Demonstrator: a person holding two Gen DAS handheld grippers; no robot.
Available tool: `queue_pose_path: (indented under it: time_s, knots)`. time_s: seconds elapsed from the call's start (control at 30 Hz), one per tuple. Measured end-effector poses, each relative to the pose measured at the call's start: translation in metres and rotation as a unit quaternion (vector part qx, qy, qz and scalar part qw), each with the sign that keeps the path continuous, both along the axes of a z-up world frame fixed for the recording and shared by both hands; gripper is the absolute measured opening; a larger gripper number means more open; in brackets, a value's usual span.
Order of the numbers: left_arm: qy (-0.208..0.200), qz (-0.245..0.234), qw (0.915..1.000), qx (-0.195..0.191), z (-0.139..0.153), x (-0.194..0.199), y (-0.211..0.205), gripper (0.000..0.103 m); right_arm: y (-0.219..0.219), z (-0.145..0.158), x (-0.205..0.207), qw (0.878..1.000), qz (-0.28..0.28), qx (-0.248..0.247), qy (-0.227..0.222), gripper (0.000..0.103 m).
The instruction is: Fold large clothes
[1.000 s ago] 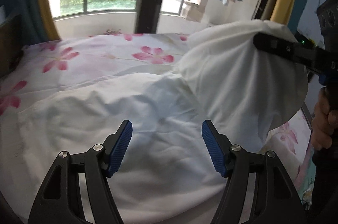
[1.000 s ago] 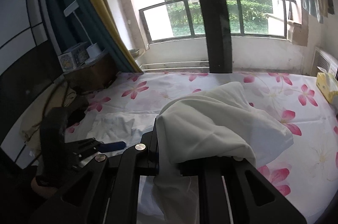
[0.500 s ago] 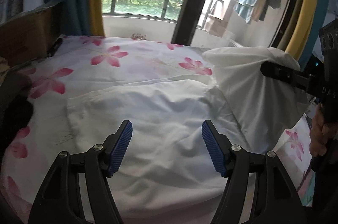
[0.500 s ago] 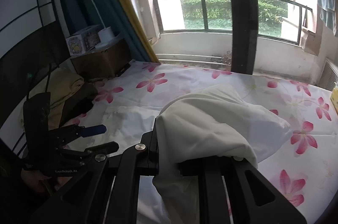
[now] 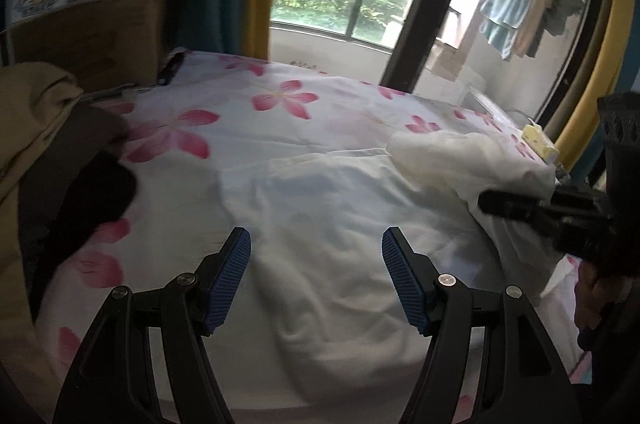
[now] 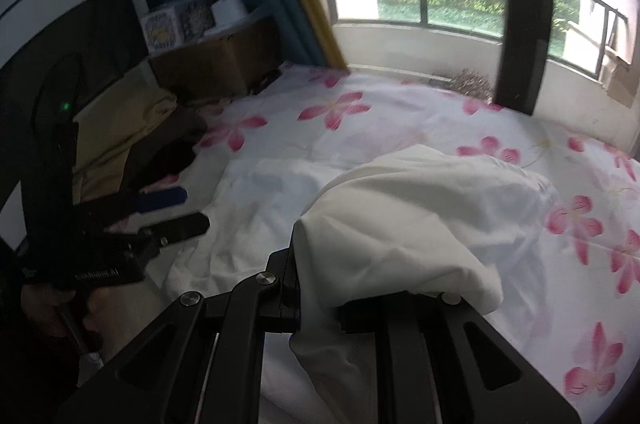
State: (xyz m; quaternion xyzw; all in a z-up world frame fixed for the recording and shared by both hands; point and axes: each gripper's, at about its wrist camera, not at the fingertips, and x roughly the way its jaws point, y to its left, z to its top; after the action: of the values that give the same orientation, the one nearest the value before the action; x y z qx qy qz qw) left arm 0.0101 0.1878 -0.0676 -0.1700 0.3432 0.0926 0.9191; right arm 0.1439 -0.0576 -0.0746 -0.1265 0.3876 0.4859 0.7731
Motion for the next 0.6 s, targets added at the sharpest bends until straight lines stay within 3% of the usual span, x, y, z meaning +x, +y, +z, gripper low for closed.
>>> queue_pose_path:
  time_s: [0.23, 0.33, 0.6]
  knots:
    - [0.008, 0.033, 0.9994, 0.001, -0.004, -0.015, 0.026, 0.071, 0.032, -0.034, -0.022, 0.997, 0.049, -0.034, 0.041, 0.019]
    - [0.01, 0.044, 0.999, 0.002, -0.005, -0.02, 0.033, 0.071, 0.046, -0.044, -0.035, 0.995, 0.076, -0.052, 0.047, 0.027]
    - [0.02, 0.071, 0.9972, 0.01, -0.005, -0.034, 0.049, 0.071, 0.064, -0.05, -0.07, 0.985, 0.155, -0.05, 0.047, 0.074]
